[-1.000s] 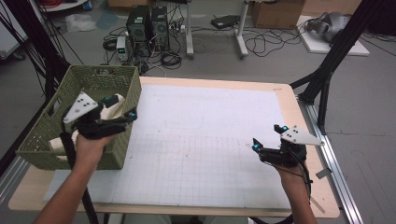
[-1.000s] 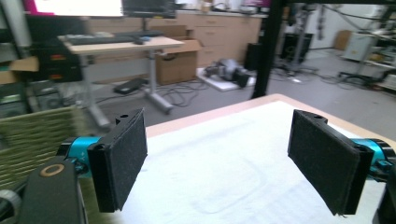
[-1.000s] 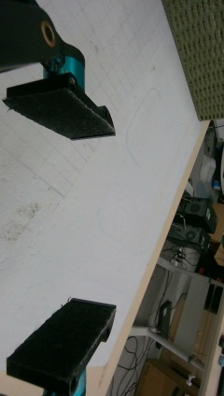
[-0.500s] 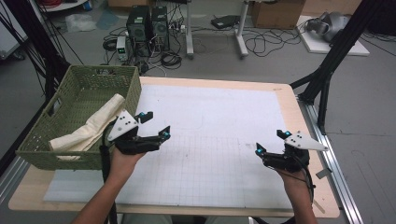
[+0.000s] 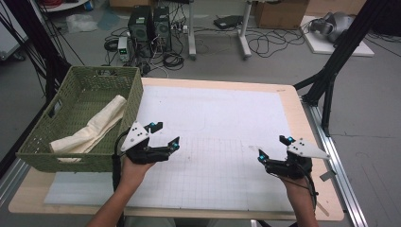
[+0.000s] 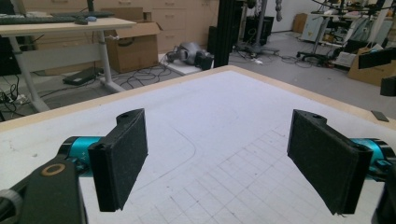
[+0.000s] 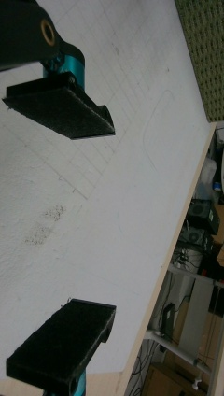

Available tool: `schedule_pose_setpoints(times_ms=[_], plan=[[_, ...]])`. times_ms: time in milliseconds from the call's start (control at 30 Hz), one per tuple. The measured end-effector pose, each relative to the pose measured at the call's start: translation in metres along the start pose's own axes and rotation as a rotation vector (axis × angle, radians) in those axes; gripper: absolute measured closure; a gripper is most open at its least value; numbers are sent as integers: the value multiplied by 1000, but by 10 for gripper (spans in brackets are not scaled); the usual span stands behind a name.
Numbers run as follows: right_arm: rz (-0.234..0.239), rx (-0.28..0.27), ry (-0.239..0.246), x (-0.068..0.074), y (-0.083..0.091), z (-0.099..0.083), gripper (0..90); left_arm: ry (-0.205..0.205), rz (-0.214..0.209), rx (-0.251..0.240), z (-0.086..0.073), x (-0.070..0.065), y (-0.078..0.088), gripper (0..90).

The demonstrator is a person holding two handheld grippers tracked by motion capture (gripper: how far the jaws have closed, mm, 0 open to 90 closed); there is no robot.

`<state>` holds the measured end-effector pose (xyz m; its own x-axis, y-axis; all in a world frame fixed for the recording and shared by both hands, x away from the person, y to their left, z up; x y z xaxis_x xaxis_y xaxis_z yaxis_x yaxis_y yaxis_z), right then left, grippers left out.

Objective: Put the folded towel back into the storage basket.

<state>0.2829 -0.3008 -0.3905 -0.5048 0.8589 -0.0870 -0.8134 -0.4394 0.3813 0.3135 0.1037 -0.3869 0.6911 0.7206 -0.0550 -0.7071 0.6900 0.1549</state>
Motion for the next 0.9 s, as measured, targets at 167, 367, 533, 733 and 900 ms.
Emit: schedule_pose_setpoints(times_ms=[167,367,533,733,900], plan=[[-10,-6,4,0,2,1,116,5,3,10,-4,0,-1,205],[-10,-8,9,1,3,2,116,12,5,16,-5,1,-1,205],[-8,-6,8,1,2,2,116,17,9,17,-5,2,-1,206],[-9,-12,10,1,3,3,116,18,14,17,-5,4,0,207],[-7,-10,11,2,3,3,116,20,18,15,-4,4,0,207]])
Point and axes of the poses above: each handheld gripper's, and its own axes: y roughly backward along the jaws, z roughly out of its top, x roughly to its left, the point moved 3 cm from there along -y, roughly forward along the jaws
